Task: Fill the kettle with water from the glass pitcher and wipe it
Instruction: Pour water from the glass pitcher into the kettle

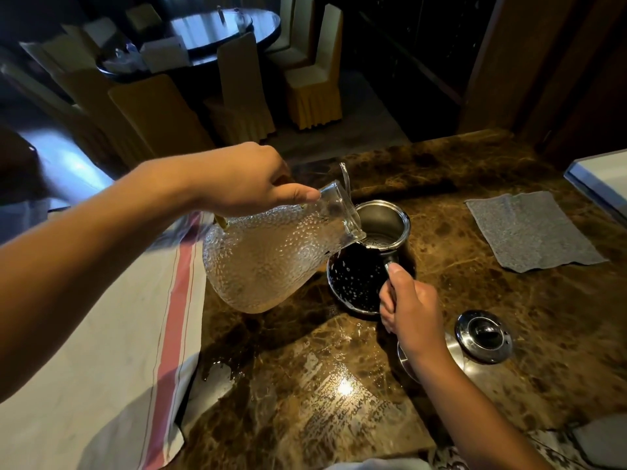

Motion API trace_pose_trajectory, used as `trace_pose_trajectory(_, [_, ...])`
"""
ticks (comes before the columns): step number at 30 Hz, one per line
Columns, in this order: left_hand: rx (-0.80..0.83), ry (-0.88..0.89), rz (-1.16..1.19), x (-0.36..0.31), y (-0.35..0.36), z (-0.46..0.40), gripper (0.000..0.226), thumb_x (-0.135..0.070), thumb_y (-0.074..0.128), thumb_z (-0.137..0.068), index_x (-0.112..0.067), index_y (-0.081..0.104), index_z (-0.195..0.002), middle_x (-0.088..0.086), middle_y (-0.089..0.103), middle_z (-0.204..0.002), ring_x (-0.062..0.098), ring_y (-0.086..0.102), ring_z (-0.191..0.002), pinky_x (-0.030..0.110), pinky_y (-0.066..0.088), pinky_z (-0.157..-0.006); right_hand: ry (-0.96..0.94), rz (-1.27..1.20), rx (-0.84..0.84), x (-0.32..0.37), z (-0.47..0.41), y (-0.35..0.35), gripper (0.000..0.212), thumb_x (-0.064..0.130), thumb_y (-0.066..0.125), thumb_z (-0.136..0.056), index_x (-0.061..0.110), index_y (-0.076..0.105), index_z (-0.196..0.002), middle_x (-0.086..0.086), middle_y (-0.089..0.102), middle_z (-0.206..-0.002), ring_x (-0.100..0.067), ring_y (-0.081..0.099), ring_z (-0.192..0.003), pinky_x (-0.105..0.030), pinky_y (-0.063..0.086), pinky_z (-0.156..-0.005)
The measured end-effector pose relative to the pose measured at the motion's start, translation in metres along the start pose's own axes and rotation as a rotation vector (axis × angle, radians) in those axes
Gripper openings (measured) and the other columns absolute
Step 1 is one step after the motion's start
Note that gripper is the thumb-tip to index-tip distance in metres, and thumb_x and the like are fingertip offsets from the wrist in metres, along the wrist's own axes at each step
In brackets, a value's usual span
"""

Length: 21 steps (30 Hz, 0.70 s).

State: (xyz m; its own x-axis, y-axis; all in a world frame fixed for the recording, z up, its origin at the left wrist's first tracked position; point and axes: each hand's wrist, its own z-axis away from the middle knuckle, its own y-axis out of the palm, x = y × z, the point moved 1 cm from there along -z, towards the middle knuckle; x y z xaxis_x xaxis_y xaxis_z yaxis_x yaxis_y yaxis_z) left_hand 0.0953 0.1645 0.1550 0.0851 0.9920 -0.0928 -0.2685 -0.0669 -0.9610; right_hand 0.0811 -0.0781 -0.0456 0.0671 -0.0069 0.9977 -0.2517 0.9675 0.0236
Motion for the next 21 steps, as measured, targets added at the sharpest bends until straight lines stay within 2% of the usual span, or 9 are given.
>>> trace_pose_trajectory(3, [-0.026, -0.021, 0.032, 0.002, 0.006, 0.003, 0.084, -0.086, 0.033, -0.078, -0.014, 0.071, -0.098, 0.013, 0.073, -0.088, 0.030, 0.070, -0.080, 0.048, 0.060, -0.074, 0.007, -0.002, -0.002, 0.000, 0.000, 0.000, 0.063, 0.062, 0.049, -0.090, 0.014, 0.042, -0.049, -0.006, 0.035, -0.046, -0.018, 0.033, -0.043, -0.028, 0.026, -0.044])
trace_pose_trajectory(6, [-0.066, -0.056, 0.080, 0.005, 0.011, 0.005, 0.080, -0.085, 0.035, -0.078, -0.017, 0.071, -0.098, 0.007, 0.073, -0.084, 0.023, 0.070, -0.075, 0.039, 0.059, -0.064, 0.009, 0.019, -0.006, -0.001, 0.000, -0.001, 0.063, 0.063, 0.048, -0.091, 0.016, 0.042, -0.049, -0.005, 0.036, -0.045, -0.018, 0.034, -0.043, -0.027, 0.028, -0.044])
trace_pose_trajectory(9, [-0.106, -0.049, 0.134, 0.009, 0.019, 0.009, 0.070, -0.085, 0.038, -0.078, -0.024, 0.070, -0.092, -0.001, 0.069, -0.075, 0.014, 0.067, -0.066, 0.023, 0.046, -0.055, 0.010, 0.038, -0.010, -0.002, 0.000, -0.001, 0.063, 0.064, 0.046, -0.091, 0.020, 0.042, -0.047, -0.004, 0.038, -0.045, -0.016, 0.034, -0.042, -0.025, 0.028, -0.044])
trace_pose_trajectory(11, [-0.116, -0.033, 0.201, 0.015, 0.024, 0.012, 0.062, -0.083, 0.042, -0.079, -0.026, 0.068, -0.081, -0.004, 0.063, -0.067, 0.009, 0.061, -0.058, 0.024, 0.042, -0.054, 0.009, 0.037, -0.007, -0.001, 0.000, -0.001, 0.062, 0.064, 0.046, -0.091, 0.020, 0.042, -0.047, -0.003, 0.038, -0.045, -0.016, 0.035, -0.041, -0.025, 0.028, -0.043])
trace_pose_trajectory(14, [-0.138, -0.012, 0.363, 0.027, 0.031, 0.016, 0.059, -0.077, 0.049, -0.082, -0.021, 0.065, -0.072, -0.003, 0.053, -0.057, 0.004, 0.049, -0.049, 0.030, 0.041, -0.055, 0.011, 0.031, -0.004, 0.000, 0.001, 0.000, 0.062, 0.064, 0.047, -0.091, 0.020, 0.042, -0.047, -0.003, 0.037, -0.045, -0.016, 0.034, -0.041, -0.025, 0.028, -0.044])
trace_pose_trajectory(17, [-0.169, 0.003, 0.556, 0.042, 0.047, 0.024, 0.060, -0.069, 0.052, -0.087, -0.012, 0.067, -0.078, 0.010, 0.055, -0.062, 0.014, 0.052, -0.051, 0.027, 0.044, -0.053, 0.011, 0.028, 0.001, 0.002, 0.001, -0.001, 0.062, 0.064, 0.047, -0.090, 0.020, 0.042, -0.047, -0.004, 0.037, -0.045, -0.016, 0.034, -0.042, -0.026, 0.029, -0.045])
trace_pose_trajectory(20, [-0.200, -0.013, 0.877, 0.055, 0.069, 0.036, 0.043, -0.060, 0.055, -0.094, -0.026, 0.066, -0.070, -0.008, 0.048, -0.054, 0.007, 0.044, -0.043, 0.018, 0.037, -0.043, 0.018, 0.021, 0.005, 0.002, 0.002, -0.001, 0.062, 0.064, 0.047, -0.091, 0.020, 0.043, -0.048, -0.003, 0.037, -0.045, -0.016, 0.034, -0.041, -0.026, 0.029, -0.045])
trace_pose_trajectory(21, [-0.218, -0.021, 0.957, 0.060, 0.078, 0.039, 0.043, -0.060, 0.055, -0.096, -0.028, 0.065, -0.068, -0.010, 0.046, -0.052, 0.006, 0.041, -0.041, 0.018, 0.035, -0.041, 0.024, 0.016, 0.003, 0.002, 0.002, -0.002, 0.062, 0.065, 0.047, -0.090, 0.020, 0.043, -0.048, -0.003, 0.037, -0.044, -0.015, 0.034, -0.041, -0.026, 0.029, -0.044])
